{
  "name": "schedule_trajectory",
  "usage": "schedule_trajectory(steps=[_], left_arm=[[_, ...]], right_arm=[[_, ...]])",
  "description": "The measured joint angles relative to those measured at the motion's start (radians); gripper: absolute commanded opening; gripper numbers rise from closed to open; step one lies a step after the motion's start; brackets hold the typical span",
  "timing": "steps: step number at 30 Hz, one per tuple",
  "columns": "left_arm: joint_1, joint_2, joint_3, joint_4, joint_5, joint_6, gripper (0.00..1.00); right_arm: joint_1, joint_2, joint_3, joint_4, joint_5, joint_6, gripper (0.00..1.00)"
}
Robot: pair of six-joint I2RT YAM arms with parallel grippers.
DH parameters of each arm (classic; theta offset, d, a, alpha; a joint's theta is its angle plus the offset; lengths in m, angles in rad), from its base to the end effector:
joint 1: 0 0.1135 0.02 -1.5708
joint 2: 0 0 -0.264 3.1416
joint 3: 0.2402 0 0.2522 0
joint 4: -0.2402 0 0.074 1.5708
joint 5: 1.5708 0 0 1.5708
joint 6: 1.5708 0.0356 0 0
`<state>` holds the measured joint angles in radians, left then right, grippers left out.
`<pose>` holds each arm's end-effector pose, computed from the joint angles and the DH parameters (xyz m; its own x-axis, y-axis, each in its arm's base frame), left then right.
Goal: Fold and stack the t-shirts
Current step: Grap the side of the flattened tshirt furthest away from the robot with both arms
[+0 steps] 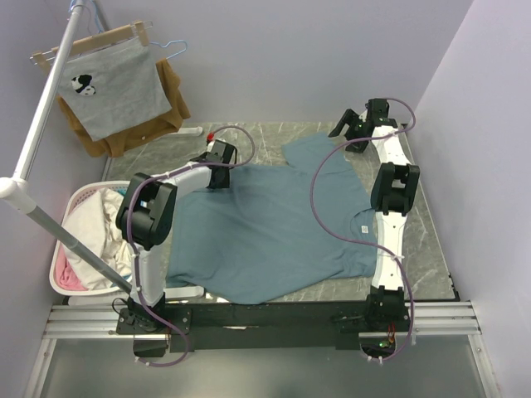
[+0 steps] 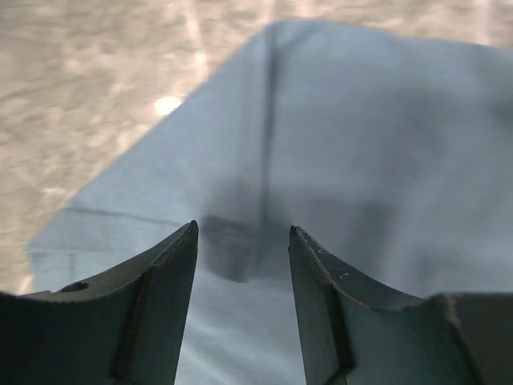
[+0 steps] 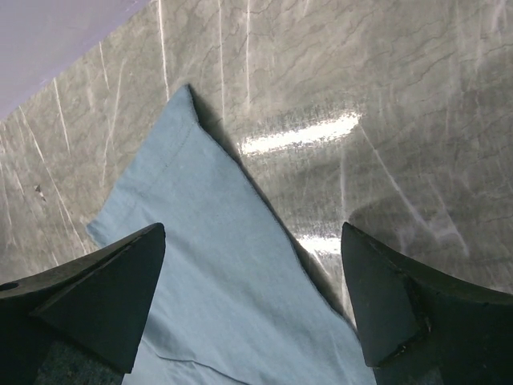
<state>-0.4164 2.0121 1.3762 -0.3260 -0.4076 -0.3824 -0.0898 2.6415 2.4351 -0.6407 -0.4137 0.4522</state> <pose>0.3958 -0.1596 0.1675 -0.7572 -0.0397 -0.6520 -0.1278 0.9879 0.0882 0.5733 -0.0373 0.1687 -0.7513 0.4694 -0.4640 0.1615 0.8124 0.5603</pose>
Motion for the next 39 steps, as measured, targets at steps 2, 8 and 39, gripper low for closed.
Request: schedule_trajectory(steps=[2,8,39], left_arm=[[0.004,0.0,-0.001,-0.003,-0.024,0.002,0.55],[0.007,0.011,0.0,-0.008,-0.072,0.006,0.54],[0.005,0.025,0.036,-0.048,-0.087,0.029,0.01]], right_arm=[[0.0,0.0,0.0,0.0,-0.001,0.0,0.95],[0.0,0.0,0.0,-0.002,-0.008,0.0,0.94],[-0.002,0.0,0.0,0.005,-0.042,0.005,0.91]])
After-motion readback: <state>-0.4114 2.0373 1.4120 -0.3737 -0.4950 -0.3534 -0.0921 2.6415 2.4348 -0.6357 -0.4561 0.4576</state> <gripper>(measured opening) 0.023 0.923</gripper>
